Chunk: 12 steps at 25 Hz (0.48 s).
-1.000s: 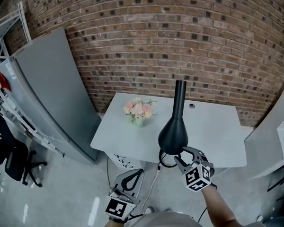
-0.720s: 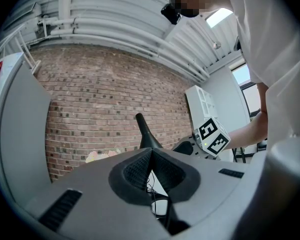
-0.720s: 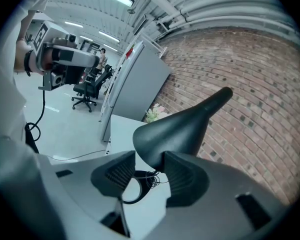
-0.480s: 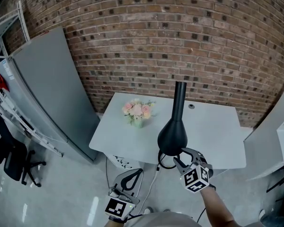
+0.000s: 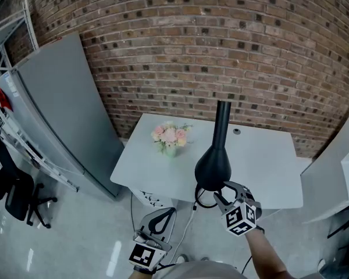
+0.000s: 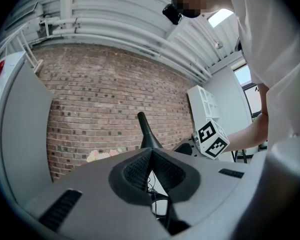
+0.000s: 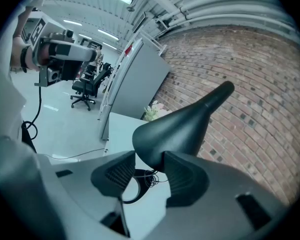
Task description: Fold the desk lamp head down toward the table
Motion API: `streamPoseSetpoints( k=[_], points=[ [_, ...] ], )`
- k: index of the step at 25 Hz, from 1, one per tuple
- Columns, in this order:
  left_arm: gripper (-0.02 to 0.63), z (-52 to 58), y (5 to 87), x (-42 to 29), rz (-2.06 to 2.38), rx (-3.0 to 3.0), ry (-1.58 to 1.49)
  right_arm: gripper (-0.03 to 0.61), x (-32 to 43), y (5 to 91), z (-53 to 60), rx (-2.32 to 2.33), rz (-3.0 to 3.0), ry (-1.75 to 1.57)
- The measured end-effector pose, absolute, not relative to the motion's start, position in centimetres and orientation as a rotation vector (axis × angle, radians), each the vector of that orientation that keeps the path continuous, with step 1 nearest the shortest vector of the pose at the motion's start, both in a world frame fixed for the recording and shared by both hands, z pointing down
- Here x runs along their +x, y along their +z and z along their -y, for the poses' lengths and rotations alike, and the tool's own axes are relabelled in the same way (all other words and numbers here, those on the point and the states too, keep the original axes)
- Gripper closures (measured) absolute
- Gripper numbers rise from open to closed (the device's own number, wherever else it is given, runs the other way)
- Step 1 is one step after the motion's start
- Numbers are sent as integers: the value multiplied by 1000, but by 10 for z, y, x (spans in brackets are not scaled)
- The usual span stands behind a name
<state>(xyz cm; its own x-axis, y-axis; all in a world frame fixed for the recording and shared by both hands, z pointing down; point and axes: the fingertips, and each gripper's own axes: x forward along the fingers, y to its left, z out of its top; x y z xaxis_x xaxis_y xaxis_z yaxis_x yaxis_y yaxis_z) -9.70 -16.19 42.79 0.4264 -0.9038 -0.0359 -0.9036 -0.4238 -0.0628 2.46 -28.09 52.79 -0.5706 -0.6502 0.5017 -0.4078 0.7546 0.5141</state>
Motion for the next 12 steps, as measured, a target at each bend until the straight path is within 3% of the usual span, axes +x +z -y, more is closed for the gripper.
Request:
streamPoseSetpoints(
  k=[12],
  points=[
    [606,162,429,-94,-1648,-2603,-5,393,22,515,275,838,2312,-450]
  ],
)
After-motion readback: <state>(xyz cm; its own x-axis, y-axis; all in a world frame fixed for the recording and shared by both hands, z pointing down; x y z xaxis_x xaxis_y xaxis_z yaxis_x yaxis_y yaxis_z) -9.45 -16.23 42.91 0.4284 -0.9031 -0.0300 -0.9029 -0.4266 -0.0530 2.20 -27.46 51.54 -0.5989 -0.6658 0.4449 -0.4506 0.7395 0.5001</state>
